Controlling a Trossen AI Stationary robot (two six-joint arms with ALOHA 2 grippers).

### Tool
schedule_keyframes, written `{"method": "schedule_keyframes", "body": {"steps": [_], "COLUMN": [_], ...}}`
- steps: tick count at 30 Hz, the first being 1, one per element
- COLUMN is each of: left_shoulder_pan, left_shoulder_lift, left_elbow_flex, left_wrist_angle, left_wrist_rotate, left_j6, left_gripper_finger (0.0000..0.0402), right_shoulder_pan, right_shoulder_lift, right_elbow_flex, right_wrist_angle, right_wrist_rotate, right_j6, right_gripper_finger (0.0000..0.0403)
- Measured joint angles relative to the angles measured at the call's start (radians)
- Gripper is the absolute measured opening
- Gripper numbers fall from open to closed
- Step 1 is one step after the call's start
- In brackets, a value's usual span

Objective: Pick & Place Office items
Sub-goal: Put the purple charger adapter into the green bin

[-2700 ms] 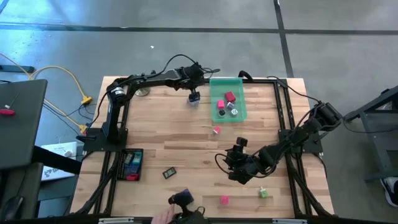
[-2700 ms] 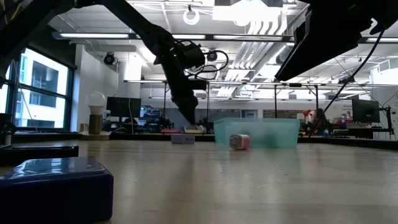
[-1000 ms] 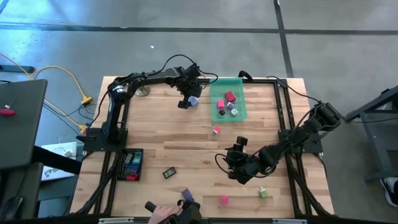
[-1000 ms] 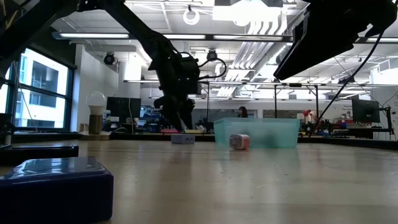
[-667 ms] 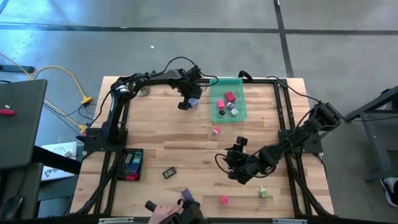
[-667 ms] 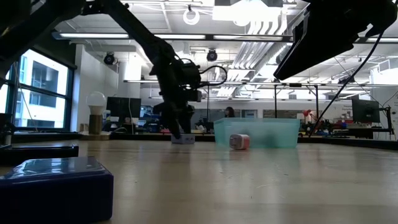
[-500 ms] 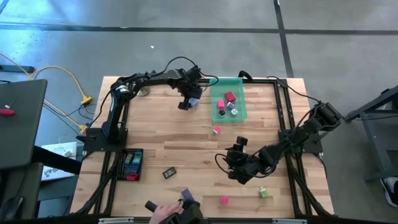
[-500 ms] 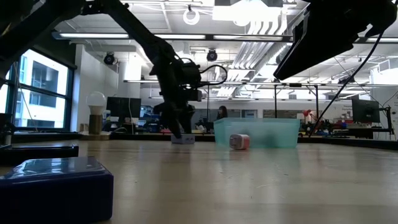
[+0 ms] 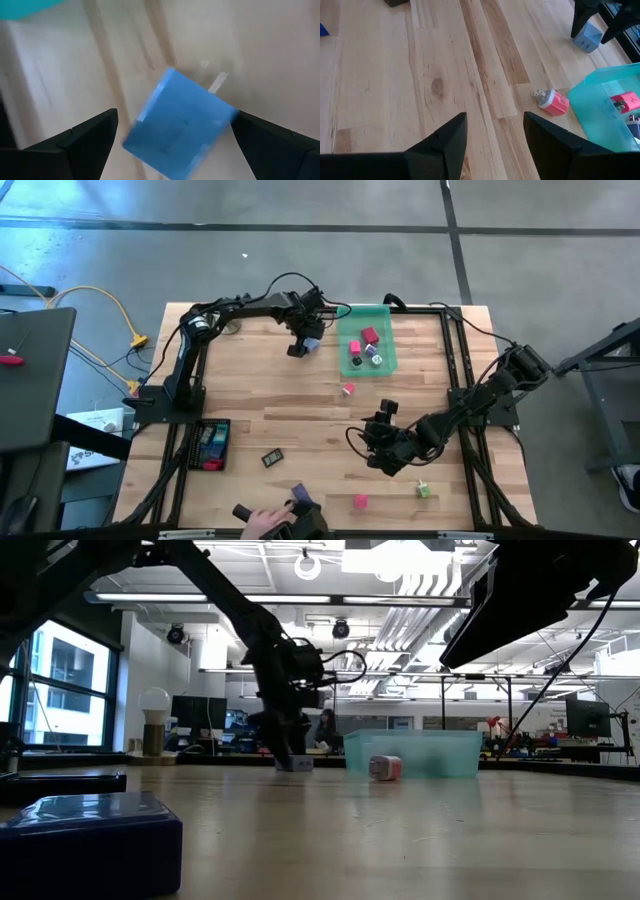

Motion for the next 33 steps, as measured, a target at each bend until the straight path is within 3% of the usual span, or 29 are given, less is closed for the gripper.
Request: {"method": "schedule_keyframes", "body": {"steps": [5, 10, 19, 26, 33], "left_shoulder_pan": [-0.006, -0.006, 0.001, -0.029, -0.117], "left_shoulder_lift": [0.030, 0.034, 0.031, -0.012, -0.127], "left_elbow_flex": [0.005, 0.005, 0.003, -0.004, -0.003], "left_wrist_angle": [0.003, -0.006, -0.038, -0.126, -0.258], "left_wrist_rotate": [-0.039, -0.004, 0.023, 0.006, 0.102], "left_j6": [-0.002, 0.009, -0.034, -0.132, -0.226], "left_gripper_finger": [0.0379, 0.0356, 0.0204, 0.0203, 0.0216], "right_shoulder_pan": [0.000, 0.000, 0.000, 0.000, 0.002], "right_shoulder_lift": [0.000, 0.000, 0.000, 0.000, 0.000], "right_elbow_flex": [0.000, 0.000, 0.000, 0.000, 0.000], "right_wrist_angle": [0.001, 0.004, 0.003, 0.007, 0.015], "right_wrist_rotate": [0.000, 0.000, 0.019, 0.019, -0.017], "right_j6": [0.000, 0.000, -0.008, -0.008, -0.001], "right_gripper_finger": [0.0183, 0.0183, 0.0183, 0.0183, 0.0183]}}
